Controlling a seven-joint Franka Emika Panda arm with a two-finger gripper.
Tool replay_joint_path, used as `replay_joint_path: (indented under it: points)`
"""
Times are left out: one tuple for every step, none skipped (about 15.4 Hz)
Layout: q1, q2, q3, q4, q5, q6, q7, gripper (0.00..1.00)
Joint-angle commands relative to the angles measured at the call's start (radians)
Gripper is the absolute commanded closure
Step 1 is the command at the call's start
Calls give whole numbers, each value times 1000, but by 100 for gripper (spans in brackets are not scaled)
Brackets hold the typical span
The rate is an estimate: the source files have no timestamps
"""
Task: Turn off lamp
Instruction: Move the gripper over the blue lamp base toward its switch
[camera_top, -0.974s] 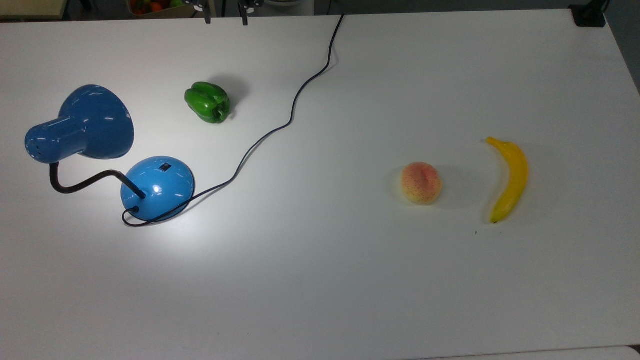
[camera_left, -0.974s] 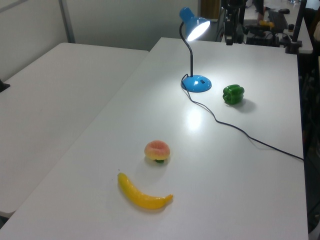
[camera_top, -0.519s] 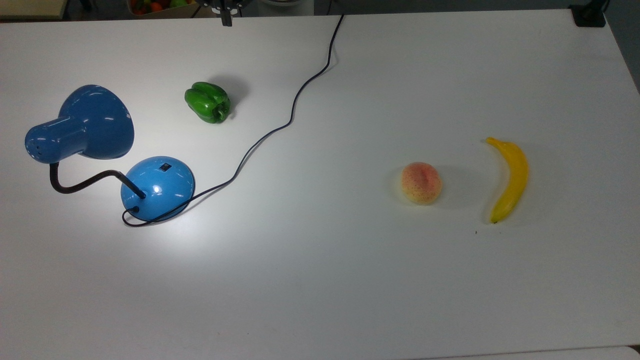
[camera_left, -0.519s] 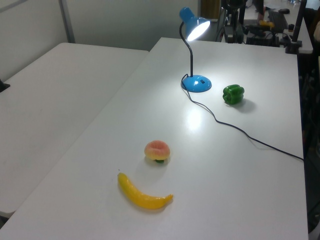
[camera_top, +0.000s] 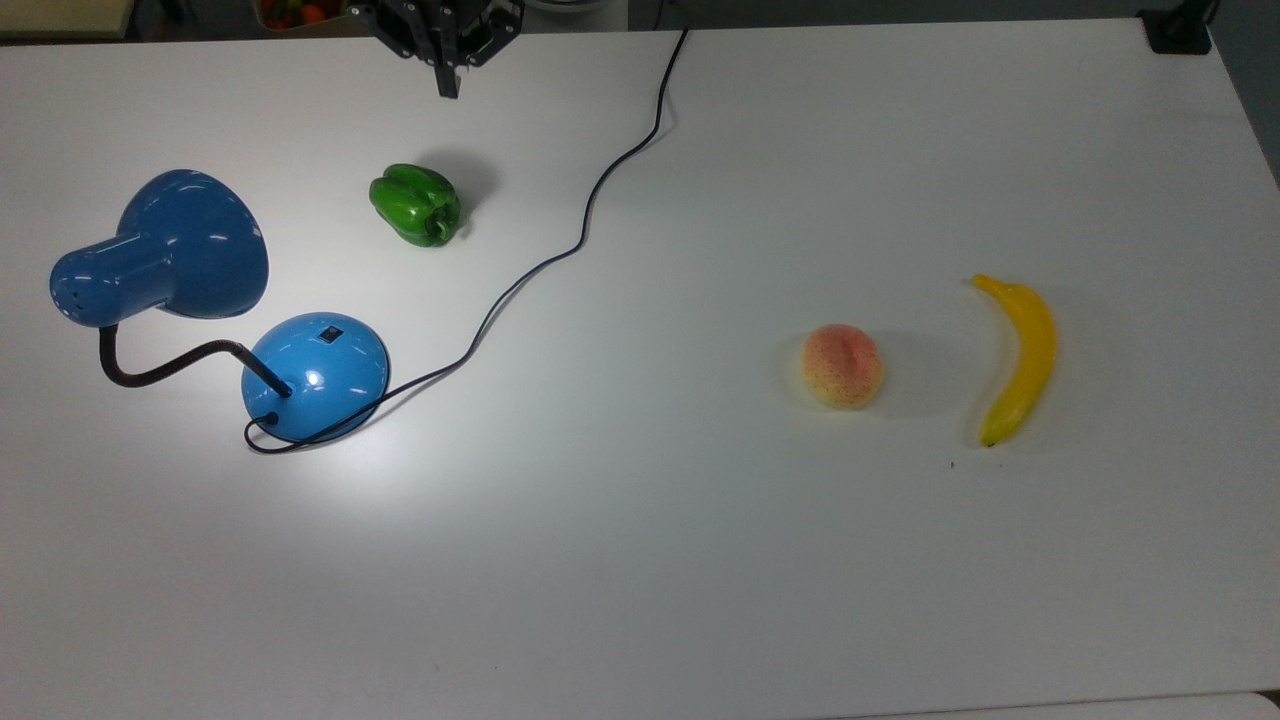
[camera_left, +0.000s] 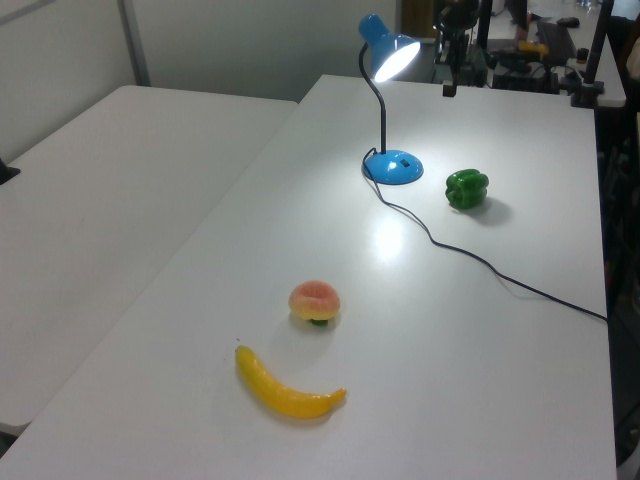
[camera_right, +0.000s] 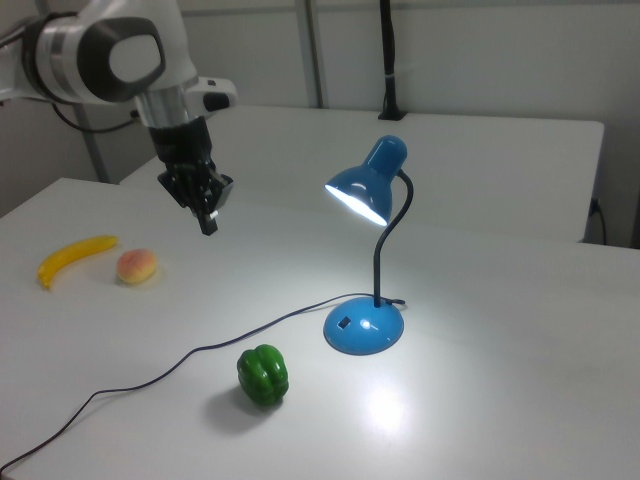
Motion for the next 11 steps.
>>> replay_joint_path:
  points:
    - [-53, -9, -3, -119, -8, 166, 87, 100]
    - [-66, -3, -3, -152, -8, 214, 99, 100]
    - [-77, 0, -5, -181, -8, 258, 116, 100]
    - [-94, 3, -5, -216, -12, 310, 127, 100]
    - [-105, 14, -5, -257, -16, 368, 135, 100]
    - [-109, 21, -6, -288, -17, 428, 142, 100]
    - [-126, 31, -6, -308, -19, 480, 156, 100]
    - [-140, 50, -5, -319, -19, 522, 171, 100]
    - [-143, 67, -6, -322, -22, 551, 181, 100]
    - [-151, 86, -6, -322, -26, 574, 185, 100]
    - [-158, 106, -6, -322, -34, 600, 188, 100]
